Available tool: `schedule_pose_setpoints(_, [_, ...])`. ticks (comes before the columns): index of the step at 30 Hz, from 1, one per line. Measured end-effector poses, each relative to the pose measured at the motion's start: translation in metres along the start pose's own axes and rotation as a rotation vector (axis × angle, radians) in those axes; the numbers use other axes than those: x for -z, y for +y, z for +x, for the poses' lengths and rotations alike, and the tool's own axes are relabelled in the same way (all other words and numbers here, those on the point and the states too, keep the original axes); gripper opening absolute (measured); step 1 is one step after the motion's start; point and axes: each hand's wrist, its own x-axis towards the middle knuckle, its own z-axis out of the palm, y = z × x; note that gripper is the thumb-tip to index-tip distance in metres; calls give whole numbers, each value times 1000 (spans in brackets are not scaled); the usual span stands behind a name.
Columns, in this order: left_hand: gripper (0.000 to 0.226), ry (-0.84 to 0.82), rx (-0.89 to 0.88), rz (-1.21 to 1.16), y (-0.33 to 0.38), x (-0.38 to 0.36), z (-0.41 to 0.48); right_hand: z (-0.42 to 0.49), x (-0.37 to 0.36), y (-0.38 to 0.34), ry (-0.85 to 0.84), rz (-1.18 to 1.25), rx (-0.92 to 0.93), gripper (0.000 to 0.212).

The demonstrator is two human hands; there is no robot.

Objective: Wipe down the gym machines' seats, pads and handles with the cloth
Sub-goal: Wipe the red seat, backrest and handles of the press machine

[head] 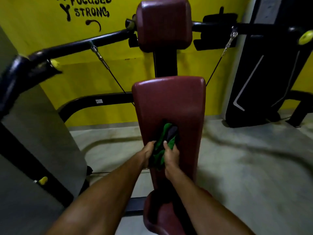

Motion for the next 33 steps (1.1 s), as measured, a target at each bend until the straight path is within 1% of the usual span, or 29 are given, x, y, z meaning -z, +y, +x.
schedule_pose_setpoints(2, [40, -63, 16, 68, 29, -4, -30, -22, 6, -51, -112, 249, -156, 34])
schedule_pose_setpoints(3, [40, -82, 26, 108, 39, -3, -43, -33, 13, -74, -178, 344, -223, 34])
schedule_pose_setpoints(4, [37, -85, 17, 149, 60, -4, -64, -45, 19, -105, -240, 397, -263, 38])
schedule_pose_setpoints(6, [26, -45, -49, 213, 87, -2, -85, -60, 30, -147, -340, 474, -248, 50])
schedule_pose_setpoints(7, [26, -5, -109, 228, 106, 0, -94, -68, 33, -174, -369, 499, -226, 53])
schedule_pose_setpoints(9, [30, 58, -232, 207, 139, -1, -113, -79, 38, -216, -358, 525, -191, 49])
schedule_pose_setpoints(11, [37, 87, -345, 201, 170, -5, -126, -82, 42, -245, -248, 441, -109, 41])
schedule_pose_setpoints(13, [37, 125, -413, 229, 201, -8, -141, -76, 47, -270, -119, 227, 40, 32])
schedule_pose_setpoints(15, [34, 209, -470, 317, 230, -11, -157, -76, 49, -292, 47, -44, 186, 24])
schedule_pose_setpoints(16, [35, 258, -507, 386, 239, -14, -159, -78, 48, -299, 131, -175, 252, 26])
schedule_pose_setpoints(18, [39, 371, -591, 545, 260, -20, -169, -87, 42, -314, 256, -329, 492, 36])
schedule_pose_setpoints(19, [39, 417, -629, 597, 272, -22, -176, -91, 38, -321, 274, -376, 626, 44])
schedule_pose_setpoints(20, [37, 445, -667, 639, 280, -24, -178, -97, 33, -326, 225, -406, 705, 51])
schedule_pose_setpoints(21, [34, 458, -700, 674, 288, -26, -182, -100, 27, -328, 124, -419, 730, 59])
schedule_pose_setpoints(23, [31, 425, -775, 725, 307, -28, -186, -103, 13, -336, -105, -440, 696, 86])
schedule_pose_setpoints(24, [30, 365, -804, 722, 315, -29, -185, -102, 6, -339, -152, -446, 670, 99])
schedule_pose_setpoints(25, [30, 280, -808, 708, 322, -30, -185, -100, -1, -341, -148, -431, 662, 106])
schedule_pose_setpoints(26, [29, 196, -802, 694, 328, -30, -183, -95, -7, -343, -110, -415, 643, 105])
schedule_pose_setpoints(27, [29, 131, -793, 678, 338, -27, -179, -88, -15, -348, -65, -387, 633, 98])
schedule_pose_setpoints(29, [27, 57, -782, 639, 354, -21, -170, -73, -28, -356, 12, -350, 628, 85])
schedule_pose_setpoints(31, [20, 39, -785, 550, 367, -14, -156, -58, -40, -363, 71, -352, 662, 77])
schedule_pose_setpoints(33, [15, 95, -780, 431, 385, -4, -135, -40, -57, -368, 168, -362, 708, 75])
